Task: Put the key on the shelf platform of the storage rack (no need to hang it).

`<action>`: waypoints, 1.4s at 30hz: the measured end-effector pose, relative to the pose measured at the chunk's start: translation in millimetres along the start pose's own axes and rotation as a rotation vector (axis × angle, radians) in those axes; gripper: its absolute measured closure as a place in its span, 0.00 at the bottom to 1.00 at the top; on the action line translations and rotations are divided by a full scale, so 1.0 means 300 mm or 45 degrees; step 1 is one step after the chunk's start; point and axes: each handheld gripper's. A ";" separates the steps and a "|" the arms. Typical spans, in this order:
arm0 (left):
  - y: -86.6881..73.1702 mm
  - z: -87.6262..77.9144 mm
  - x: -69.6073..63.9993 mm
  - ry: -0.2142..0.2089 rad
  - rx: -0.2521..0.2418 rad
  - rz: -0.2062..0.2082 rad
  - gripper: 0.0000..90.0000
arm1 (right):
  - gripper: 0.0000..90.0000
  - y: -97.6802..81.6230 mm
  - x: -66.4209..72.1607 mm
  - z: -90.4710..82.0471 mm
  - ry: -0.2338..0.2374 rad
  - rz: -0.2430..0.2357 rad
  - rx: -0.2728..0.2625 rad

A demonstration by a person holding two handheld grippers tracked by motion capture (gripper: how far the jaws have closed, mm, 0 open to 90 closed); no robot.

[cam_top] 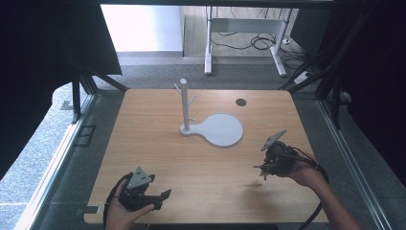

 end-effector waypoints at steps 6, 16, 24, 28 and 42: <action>-0.001 -0.001 0.003 0.001 -0.001 -0.001 0.26 | 0.74 0.020 -0.004 -0.010 -0.003 -0.011 -0.001; -0.001 -0.003 0.003 0.001 -0.007 -0.005 0.26 | 0.74 0.056 -0.017 -0.021 0.009 -0.009 -0.013; -0.001 -0.004 0.005 0.001 -0.006 -0.006 0.26 | 0.74 0.088 -0.025 -0.033 0.004 -0.021 -0.016; -0.002 -0.005 0.007 0.000 -0.009 -0.009 0.26 | 0.74 0.103 -0.028 -0.035 0.005 -0.026 -0.018; -0.002 -0.011 0.009 -0.001 -0.012 -0.008 0.26 | 0.74 0.162 -0.048 -0.040 0.007 -0.037 -0.019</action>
Point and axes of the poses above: each handheld gripper's, and its own axes: z roughly forward along the jaws, y roughly out of its top, x roughly to its left, and after that the axes turned 4 degrees about y, right-handed
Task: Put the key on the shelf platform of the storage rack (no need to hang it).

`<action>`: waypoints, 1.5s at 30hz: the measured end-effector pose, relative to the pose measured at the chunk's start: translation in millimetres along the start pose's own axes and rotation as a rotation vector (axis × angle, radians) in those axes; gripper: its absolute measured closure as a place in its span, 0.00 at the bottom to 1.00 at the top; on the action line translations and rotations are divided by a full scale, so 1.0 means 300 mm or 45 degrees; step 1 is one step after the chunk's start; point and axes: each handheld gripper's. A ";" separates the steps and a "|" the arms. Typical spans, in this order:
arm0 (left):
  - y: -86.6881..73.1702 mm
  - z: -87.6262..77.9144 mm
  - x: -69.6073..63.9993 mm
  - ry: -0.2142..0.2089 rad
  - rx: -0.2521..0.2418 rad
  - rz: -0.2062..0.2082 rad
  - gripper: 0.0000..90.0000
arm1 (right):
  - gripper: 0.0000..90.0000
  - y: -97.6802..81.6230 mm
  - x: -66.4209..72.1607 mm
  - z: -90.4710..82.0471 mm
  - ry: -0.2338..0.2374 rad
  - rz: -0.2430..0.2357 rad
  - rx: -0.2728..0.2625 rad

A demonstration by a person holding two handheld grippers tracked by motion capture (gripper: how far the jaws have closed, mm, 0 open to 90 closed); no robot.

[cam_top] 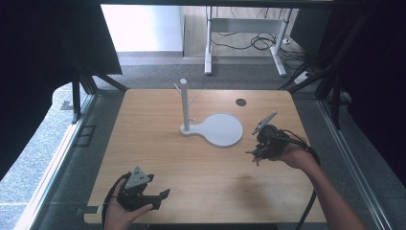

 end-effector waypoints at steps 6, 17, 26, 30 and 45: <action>-0.001 0.000 0.002 -0.001 0.004 0.001 0.26 | 0.74 0.029 -0.010 0.005 0.000 -0.012 0.004; -0.001 0.000 0.002 -0.002 0.005 0.001 0.26 | 0.74 0.076 -0.027 0.030 0.010 -0.017 0.022; -0.002 0.000 0.005 -0.002 0.006 -0.001 0.26 | 0.74 0.108 -0.043 0.040 0.015 -0.017 0.016; -0.002 0.000 0.005 -0.003 0.008 -0.001 0.26 | 0.74 0.122 -0.042 0.043 0.012 -0.019 0.014; -0.003 -0.001 0.008 -0.002 0.006 -0.003 0.26 | 0.74 0.160 -0.052 0.061 0.023 -0.025 0.018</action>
Point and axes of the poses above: each handheld gripper's, and its own axes: z roughly forward along the jaws, y roughly out of its top, x roughly to its left, and after that the axes turned 4 degrees about y, right-handed
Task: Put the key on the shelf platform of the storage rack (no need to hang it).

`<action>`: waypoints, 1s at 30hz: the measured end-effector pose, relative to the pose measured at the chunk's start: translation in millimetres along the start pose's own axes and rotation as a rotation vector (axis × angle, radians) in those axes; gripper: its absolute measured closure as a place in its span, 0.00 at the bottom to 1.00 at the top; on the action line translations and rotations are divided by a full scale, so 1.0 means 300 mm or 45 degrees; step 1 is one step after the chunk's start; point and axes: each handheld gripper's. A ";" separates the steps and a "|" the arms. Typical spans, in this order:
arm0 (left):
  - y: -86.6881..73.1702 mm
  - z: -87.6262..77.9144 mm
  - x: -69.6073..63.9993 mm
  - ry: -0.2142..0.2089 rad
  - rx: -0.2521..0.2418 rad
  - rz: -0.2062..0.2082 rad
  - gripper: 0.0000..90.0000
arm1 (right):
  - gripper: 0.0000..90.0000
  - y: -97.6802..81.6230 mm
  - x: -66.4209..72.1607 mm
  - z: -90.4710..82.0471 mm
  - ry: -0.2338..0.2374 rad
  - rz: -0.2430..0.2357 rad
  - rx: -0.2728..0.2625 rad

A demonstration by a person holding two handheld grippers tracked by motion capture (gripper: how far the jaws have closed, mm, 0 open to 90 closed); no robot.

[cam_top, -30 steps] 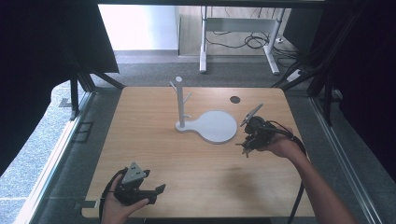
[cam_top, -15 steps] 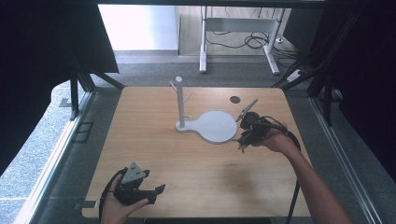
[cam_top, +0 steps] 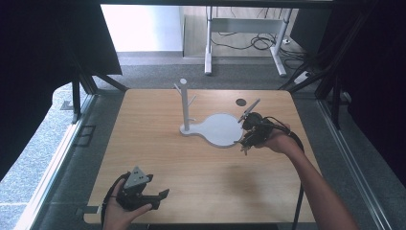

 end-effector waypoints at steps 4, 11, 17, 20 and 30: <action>0.000 0.001 0.001 0.000 0.001 0.000 0.26 | 0.74 0.007 -0.006 0.004 0.002 -0.004 0.004; 0.000 0.000 0.001 0.001 0.000 -0.002 0.26 | 0.74 0.031 -0.009 0.010 0.008 -0.010 0.001; 0.000 -0.002 0.001 -0.001 -0.002 -0.002 0.26 | 0.74 0.051 -0.010 0.021 0.013 -0.012 0.007; -0.001 -0.004 0.004 0.001 -0.006 -0.006 0.26 | 0.74 0.065 -0.013 0.025 0.013 -0.008 0.004; -0.001 -0.006 0.006 0.002 -0.005 -0.004 0.26 | 0.74 0.089 -0.029 0.042 0.018 0.003 0.003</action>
Point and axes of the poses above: each handheld gripper's, and its own axes: z roughly forward along the jaws, y roughly out of its top, x roughly to its left, and after that the axes turned 4 degrees about y, right-handed
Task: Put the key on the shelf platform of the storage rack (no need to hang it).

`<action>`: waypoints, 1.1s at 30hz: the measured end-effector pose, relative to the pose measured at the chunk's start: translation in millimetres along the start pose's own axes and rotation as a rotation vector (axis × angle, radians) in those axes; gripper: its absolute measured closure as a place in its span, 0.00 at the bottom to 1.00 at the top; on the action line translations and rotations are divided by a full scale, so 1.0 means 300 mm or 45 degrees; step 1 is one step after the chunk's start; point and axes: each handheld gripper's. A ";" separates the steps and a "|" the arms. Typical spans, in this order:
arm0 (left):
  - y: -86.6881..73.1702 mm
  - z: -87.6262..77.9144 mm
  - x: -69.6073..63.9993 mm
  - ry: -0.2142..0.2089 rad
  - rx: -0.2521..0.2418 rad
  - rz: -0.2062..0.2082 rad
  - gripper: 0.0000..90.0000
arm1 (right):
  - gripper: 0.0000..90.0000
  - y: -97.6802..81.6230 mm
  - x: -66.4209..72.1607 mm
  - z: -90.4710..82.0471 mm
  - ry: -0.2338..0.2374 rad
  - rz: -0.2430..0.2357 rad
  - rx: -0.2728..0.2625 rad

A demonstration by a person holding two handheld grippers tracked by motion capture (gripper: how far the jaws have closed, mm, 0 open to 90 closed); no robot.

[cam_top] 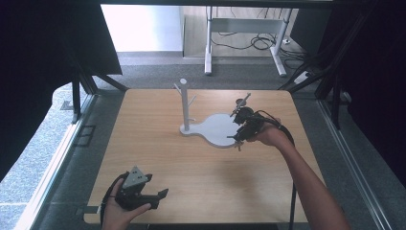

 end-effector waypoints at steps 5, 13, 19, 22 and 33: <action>0.000 -0.001 0.001 0.001 0.001 0.002 0.26 | 0.74 0.009 -0.016 0.006 -0.005 0.008 -0.006; -0.001 -0.003 0.004 0.000 -0.002 -0.004 0.26 | 0.74 0.036 -0.035 0.019 -0.005 0.024 -0.002; 0.000 -0.007 0.003 -0.004 -0.011 -0.004 0.26 | 0.74 0.052 -0.049 0.028 -0.009 0.027 -0.006; 0.000 -0.006 0.002 -0.002 -0.010 -0.005 0.26 | 0.74 0.057 -0.059 0.030 -0.007 0.039 -0.011; 0.003 -0.012 -0.002 -0.002 -0.014 0.001 0.26 | 0.74 0.067 -0.093 0.052 -0.009 0.070 -0.013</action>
Point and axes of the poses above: each handheld gripper's, and its own axes: z roughly forward along the jaws, y roughly out of its top, x roughly to its left, and after that the axes turned 4 degrees about y, right-handed
